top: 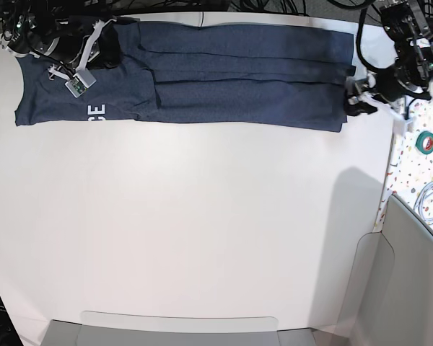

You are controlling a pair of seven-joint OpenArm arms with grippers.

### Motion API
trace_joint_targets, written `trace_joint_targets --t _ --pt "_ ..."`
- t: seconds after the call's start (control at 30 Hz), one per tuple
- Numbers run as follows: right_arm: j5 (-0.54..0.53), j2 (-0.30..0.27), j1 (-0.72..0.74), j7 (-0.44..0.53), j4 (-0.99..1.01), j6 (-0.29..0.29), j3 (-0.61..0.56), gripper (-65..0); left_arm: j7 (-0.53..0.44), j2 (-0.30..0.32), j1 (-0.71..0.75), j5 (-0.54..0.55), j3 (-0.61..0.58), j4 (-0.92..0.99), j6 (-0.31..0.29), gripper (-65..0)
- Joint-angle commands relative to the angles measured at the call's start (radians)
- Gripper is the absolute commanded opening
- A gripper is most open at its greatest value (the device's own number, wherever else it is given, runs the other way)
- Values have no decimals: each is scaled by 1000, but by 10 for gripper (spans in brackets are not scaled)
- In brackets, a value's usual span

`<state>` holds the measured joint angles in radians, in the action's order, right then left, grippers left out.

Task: Layout the t-shirt on the table in an organized manner, then fold the t-shirt properly
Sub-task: 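Grasp the folded strip end with the right gripper and pull it flat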

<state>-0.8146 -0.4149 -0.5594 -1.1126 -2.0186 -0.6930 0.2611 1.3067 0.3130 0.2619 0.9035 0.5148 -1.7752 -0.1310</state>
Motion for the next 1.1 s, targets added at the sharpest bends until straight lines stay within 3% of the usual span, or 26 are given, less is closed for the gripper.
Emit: trace_joint_targets --t 0.0,0.1,0.2,0.37,0.47,0.63,0.97,1.07 --pt "-19 -9 0 16 -15 -5 8 -630 -6 18 -3 13 31 -16 0 -435" --pt "-19 -3 3 16 -14 -5 7 -518 -3 19 -2 13 66 -16 -2 -435" --pt "-19 26 8 16 -14 -5 7 -470 -2 22 -3 9 67 -16 -2 -435" --pt "-21 54 43 15 -14 -5 4 -464 -9 22 0 9 74 -16 -2 -435" --pt "-41 58 71 -5 -14 -5 5 -464 -9 19 3 9 135 -16 -2 -435" --pt "-67 112 138 -70 -14 -5 8 -464 -9 21 0 10 233 -15 -5 -435" --pt "-62 195 278 -70 -14 -5 10 -464 -13 15 0 15 298 16 -6 -434" --pt "-62 212 319 -68 -14 -5 10 -464 -11 15 -5 35 364 105 -14 -390"
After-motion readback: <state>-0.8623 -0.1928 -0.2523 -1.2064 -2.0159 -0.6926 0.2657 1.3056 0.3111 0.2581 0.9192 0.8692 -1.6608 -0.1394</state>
